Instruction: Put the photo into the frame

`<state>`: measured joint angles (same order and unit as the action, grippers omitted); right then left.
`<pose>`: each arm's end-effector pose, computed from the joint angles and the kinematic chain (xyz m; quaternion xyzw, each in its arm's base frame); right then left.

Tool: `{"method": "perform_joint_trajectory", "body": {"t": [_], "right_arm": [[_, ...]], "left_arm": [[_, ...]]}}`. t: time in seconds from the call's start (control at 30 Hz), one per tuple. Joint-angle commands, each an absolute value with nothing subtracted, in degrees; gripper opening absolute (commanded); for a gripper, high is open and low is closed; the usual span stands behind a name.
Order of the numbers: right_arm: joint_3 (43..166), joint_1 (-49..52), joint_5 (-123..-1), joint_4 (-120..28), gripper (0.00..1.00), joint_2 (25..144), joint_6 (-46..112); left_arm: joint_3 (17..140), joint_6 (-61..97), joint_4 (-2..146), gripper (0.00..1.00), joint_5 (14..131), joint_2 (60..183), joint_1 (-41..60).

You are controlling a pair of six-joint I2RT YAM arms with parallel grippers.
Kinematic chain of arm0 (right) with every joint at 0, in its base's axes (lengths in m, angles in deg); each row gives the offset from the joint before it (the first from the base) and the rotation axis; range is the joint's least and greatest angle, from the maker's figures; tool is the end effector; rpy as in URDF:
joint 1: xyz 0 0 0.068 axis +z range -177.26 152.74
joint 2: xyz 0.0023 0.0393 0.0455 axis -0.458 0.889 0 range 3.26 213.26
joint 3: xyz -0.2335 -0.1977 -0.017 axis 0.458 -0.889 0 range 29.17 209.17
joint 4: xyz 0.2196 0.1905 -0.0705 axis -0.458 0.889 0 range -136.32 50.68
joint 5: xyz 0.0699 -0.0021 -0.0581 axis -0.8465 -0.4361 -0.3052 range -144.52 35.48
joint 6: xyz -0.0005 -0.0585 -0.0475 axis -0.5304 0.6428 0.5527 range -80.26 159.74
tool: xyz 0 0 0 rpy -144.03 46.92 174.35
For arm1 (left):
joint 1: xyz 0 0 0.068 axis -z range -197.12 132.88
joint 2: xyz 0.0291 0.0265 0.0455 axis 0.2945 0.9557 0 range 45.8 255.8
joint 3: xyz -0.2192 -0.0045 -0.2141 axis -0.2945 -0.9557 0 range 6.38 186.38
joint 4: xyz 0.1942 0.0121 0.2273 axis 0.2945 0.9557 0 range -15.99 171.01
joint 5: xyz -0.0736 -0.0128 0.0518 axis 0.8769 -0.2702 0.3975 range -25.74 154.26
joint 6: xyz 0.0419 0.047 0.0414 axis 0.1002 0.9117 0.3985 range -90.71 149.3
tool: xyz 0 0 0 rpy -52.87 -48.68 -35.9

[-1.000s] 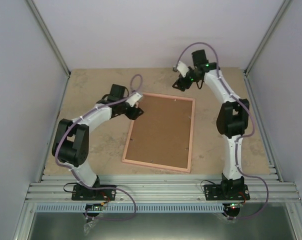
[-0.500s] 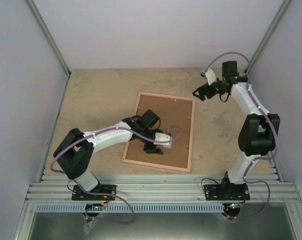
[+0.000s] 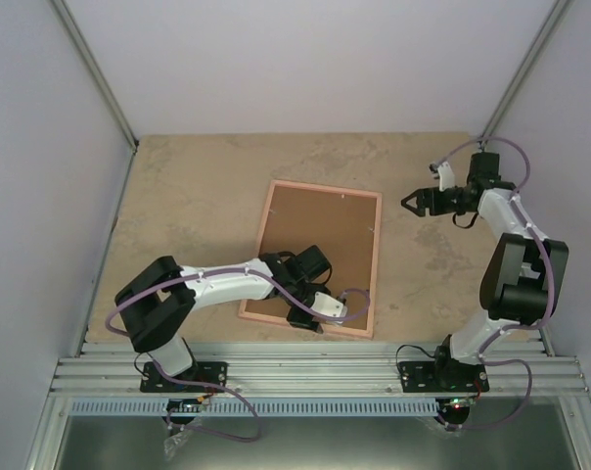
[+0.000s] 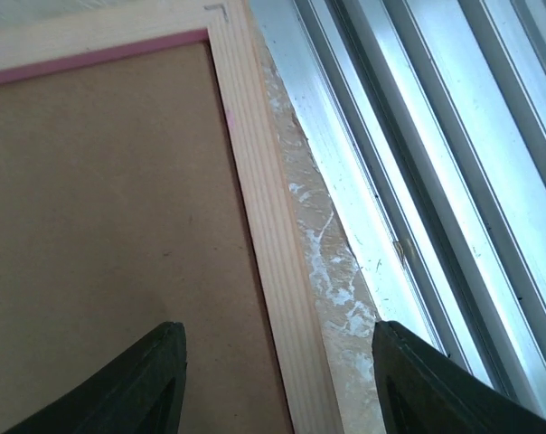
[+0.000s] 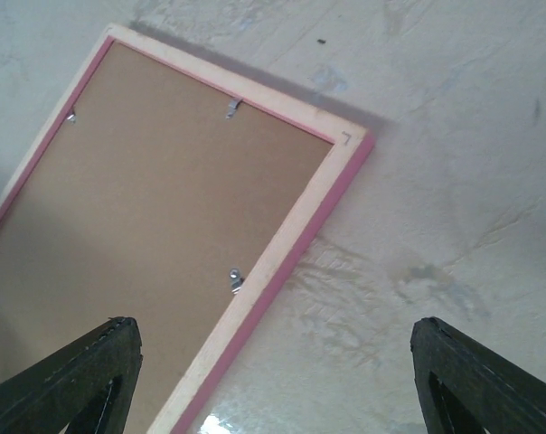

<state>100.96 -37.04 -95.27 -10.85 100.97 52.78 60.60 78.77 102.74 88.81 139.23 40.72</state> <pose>0.4023 -0.0273 0.2316 -0.1119 0.9055 0.2849 0.2938 0.1617 -0.3071 0.1558 0.7967 0.5355 -0.2217 0.1712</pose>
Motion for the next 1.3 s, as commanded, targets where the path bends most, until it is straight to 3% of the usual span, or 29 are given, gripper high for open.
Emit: {"method": "perform_joint_trajectory", "body": {"t": [0.0, 0.27, 0.43, 0.57, 0.73, 0.93, 1.27], "right_arm": [[98.64, -37.33, -99.9, -13.47, 0.82, 99.19, 49.22], [97.57, -38.13, -101.35, -14.03, 0.82, 99.72, 48.11], [97.44, -38.52, -101.0, -14.55, 0.82, 99.95, 47.6], [97.15, -38.65, -100.67, -15.2, 0.82, 101.07, 46.47], [94.74, -38.76, -102.01, -18.42, 0.82, 102.89, 42.78], [93.06, -38.71, -107.45, -20.5, 0.82, 106.77, 39.93], [87.67, -38.14, -121.67, -27.78, 0.85, 113.86, 27.92]], "left_arm": [[60.99, 79.53, 101.92, 0.58, 89.35, 141.25, 41.34], [57.86, 83.08, 98.12, 0.5, 82.29, 144.5, 42.38], [53.76, 81.22, 88.07, 0.34, 73.49, 143.19, 42.83], [57.55, 77.98, 87.74, 0.25, 74.8, 144.73, 39.75], [59.89, 76.87, 88.34, 0.24, 74.56, 148.54, 37.94], [59.99, 71.55, 83.45, 0.01, 76.26, 143.53, 36.51], [65.15, 65.05, 82.99, 0.0, 80.14, 138.26, 35.74]]}}
